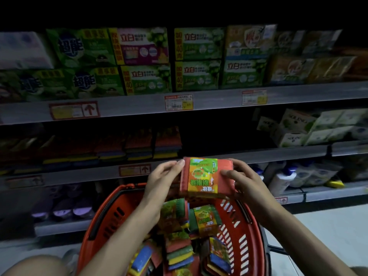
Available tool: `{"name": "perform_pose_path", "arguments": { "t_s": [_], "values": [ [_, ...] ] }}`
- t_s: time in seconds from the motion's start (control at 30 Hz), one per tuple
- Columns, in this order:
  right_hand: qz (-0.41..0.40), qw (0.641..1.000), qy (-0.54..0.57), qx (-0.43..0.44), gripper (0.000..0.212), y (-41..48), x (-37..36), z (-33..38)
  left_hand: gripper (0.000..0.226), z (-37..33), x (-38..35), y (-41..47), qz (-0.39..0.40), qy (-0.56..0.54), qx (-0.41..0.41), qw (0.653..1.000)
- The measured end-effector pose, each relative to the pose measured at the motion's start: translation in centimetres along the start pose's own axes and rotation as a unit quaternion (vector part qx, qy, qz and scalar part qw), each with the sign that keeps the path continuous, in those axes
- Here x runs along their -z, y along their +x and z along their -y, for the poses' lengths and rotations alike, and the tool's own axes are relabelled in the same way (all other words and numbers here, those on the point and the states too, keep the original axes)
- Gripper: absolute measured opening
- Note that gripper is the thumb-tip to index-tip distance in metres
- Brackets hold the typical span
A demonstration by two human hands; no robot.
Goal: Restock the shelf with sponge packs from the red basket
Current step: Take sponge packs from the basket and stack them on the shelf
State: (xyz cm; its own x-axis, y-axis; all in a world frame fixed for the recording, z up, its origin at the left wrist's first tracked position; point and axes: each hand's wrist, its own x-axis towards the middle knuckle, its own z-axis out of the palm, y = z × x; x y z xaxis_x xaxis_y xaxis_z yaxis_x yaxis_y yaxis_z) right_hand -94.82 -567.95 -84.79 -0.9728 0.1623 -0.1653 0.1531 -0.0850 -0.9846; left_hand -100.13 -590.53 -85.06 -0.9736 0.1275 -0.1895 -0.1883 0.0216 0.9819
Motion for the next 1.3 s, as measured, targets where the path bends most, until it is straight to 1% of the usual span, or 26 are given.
{"name": "perform_pose_path", "arguments": {
  "t_s": [0.1, 0.17, 0.23, 0.37, 0.47, 0.57, 0.67, 0.7, 0.8, 0.9, 0.97, 1.0, 1.13, 1.3],
  "values": [
    [-0.060, 0.996, 0.059, -0.022, 0.033, 0.4, 0.2, -0.4, 0.044, 0.2, -0.6, -0.6, -0.026, -0.002, -0.008, 1.000],
    [-0.086, 0.991, 0.101, -0.025, 0.030, 0.7, 0.1, -0.5, 0.033, 0.3, -1.2, -1.1, -0.018, 0.011, -0.007, 1.000],
    [-0.103, 0.984, 0.146, -0.027, 0.028, 1.0, -0.2, -0.8, 0.028, 0.4, -1.9, -1.7, 0.010, 0.031, -0.017, 0.999],
    [-0.103, 0.977, 0.181, -0.036, 0.032, 1.0, -1.1, -1.4, 0.032, 0.7, -3.4, -2.4, 0.076, 0.055, -0.045, 0.995],
    [-0.108, 0.974, 0.194, -0.039, 0.035, 1.1, -1.5, -1.6, 0.040, 0.9, -4.2, -2.6, 0.083, 0.069, -0.061, 0.992],
    [-0.108, 0.980, 0.168, -0.026, 0.037, 1.6, -1.5, -1.8, 0.039, 1.1, -4.5, -2.4, 0.073, 0.071, -0.070, 0.992],
    [-0.116, 0.989, 0.088, 0.003, 0.049, 1.9, -1.4, -2.1, 0.050, 1.3, -4.6, -1.7, 0.053, 0.072, -0.074, 0.993],
    [-0.123, 0.991, 0.055, 0.018, 0.050, 2.0, -1.5, -2.2, 0.049, 1.4, -4.7, -1.5, 0.048, 0.073, -0.072, 0.994],
    [-0.140, 0.988, -0.012, 0.061, 0.040, 2.4, -1.5, -2.5, 0.049, 1.5, -5.1, -0.7, 0.032, 0.076, -0.068, 0.994],
    [-0.149, 0.985, -0.035, 0.084, 0.026, 3.3, -1.6, -2.9, 0.045, 1.8, -5.7, 0.4, 0.010, 0.087, -0.085, 0.993],
    [-0.156, 0.982, -0.041, 0.097, 0.017, 4.1, -2.0, -3.2, 0.044, 2.0, -6.3, 1.2, -0.005, 0.073, -0.094, 0.993],
    [-0.162, 0.981, -0.044, 0.103, 0.015, 4.5, -2.2, -3.2, 0.045, 2.1, -6.6, 1.6, -0.013, 0.068, -0.097, 0.993],
    [-0.193, 0.972, -0.051, 0.127, 0.021, 6.3, -2.9, -3.4, 0.052, 2.8, -7.3, 2.9, -0.050, 0.053, -0.096, 0.993],
    [-0.198, 0.969, -0.038, 0.144, 0.021, 8.1, -3.4, -3.8, 0.049, 3.1, -7.1, 4.4, -0.074, 0.055, -0.103, 0.990]
  ]
}}
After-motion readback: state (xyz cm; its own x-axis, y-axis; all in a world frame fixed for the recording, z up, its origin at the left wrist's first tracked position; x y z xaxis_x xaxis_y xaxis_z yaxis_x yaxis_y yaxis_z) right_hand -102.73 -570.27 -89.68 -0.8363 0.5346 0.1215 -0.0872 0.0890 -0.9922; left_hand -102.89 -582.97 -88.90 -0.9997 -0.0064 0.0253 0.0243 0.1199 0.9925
